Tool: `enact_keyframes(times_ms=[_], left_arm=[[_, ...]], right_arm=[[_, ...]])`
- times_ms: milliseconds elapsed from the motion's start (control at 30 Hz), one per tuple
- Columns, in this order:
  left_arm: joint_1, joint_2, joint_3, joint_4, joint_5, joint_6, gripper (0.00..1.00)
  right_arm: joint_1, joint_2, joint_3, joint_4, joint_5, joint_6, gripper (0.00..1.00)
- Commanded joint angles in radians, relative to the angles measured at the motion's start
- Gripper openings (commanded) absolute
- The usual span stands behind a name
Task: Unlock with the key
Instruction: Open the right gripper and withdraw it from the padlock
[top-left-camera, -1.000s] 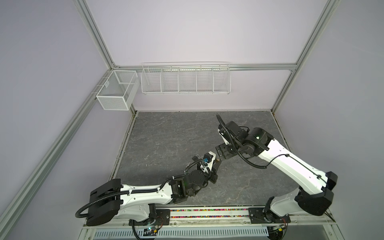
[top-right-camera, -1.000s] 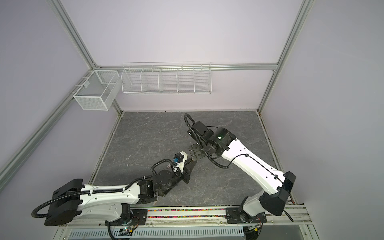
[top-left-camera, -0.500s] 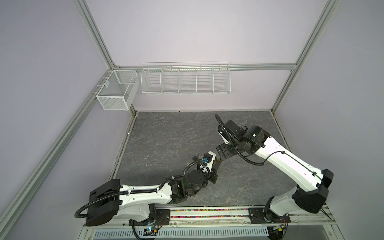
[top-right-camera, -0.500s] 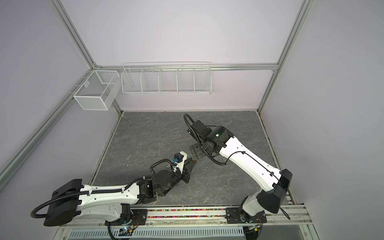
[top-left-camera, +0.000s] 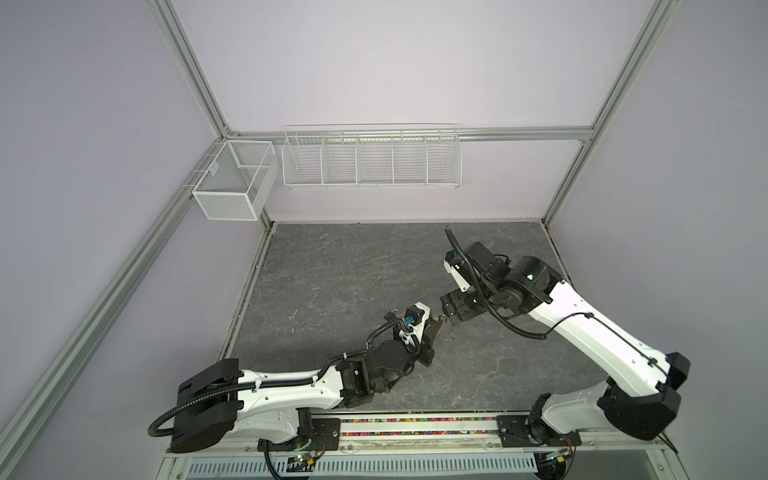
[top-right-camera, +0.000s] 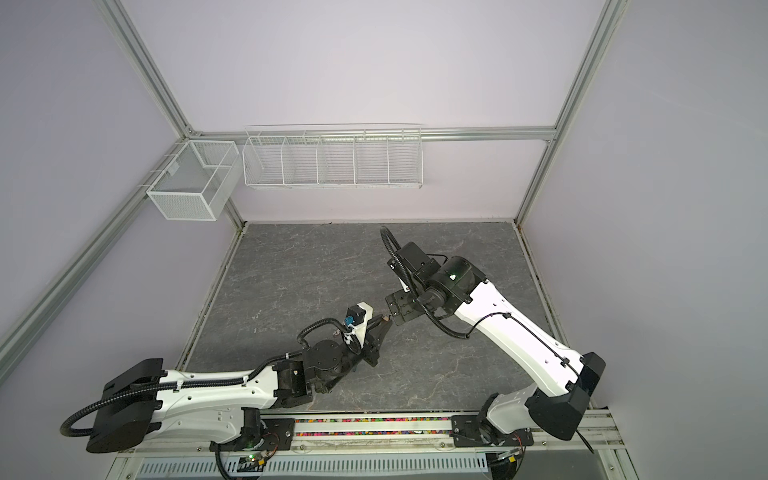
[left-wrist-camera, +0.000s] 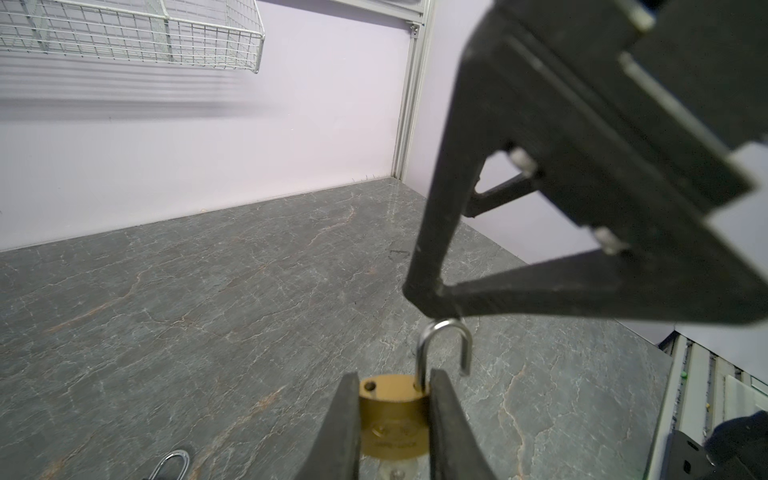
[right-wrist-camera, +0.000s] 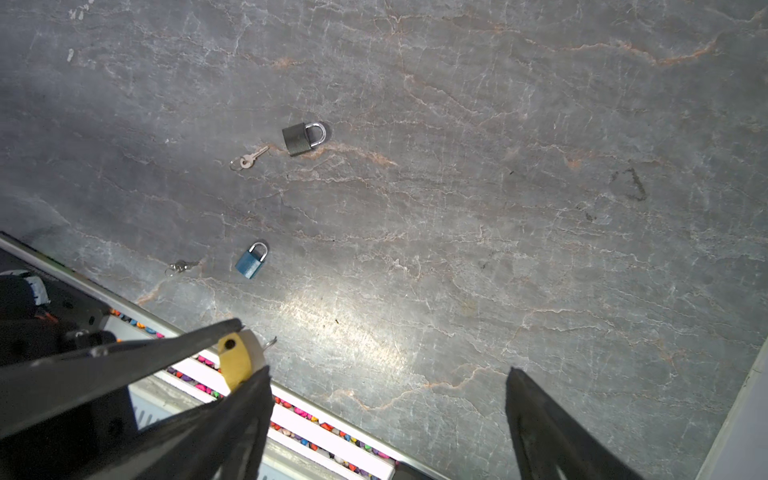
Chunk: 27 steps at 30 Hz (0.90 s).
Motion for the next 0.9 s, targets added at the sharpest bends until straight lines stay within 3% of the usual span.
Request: enact_keyframes(times_ms=[0,333,467,667,867], left_arm=[[-0.004,-0.014,-0.01,0.042,-0.021,0.0,0.0],[-0.003,-0.005,-0.018,0.071,-0.023,-0.007,0.0],[-0.004,0.032,0.015,0.035,-0.054,-0.065,0.0],[0.004,0.145,0.176,-0.264,-0.12,-0.25,0.0],[0.063,0.341,0.4,-0.569,-0.033,-0.473,0.0]], right_arm=[[-0.009,-0.024,-0.03,0.013,-0.043,-0.023,0.89],[-0.026,-0.083,-0.053,0.009,-0.026,-0.023,0.89],[-0.089,-0.145,-0.101,0.034,-0.016,-0.005,0.89],[-0.21,-0.267,-0.233,0.135,-0.026,0.042,0.89],[-0.389,-0.351,-0.436,0.275,-0.132,0.108,0.89]])
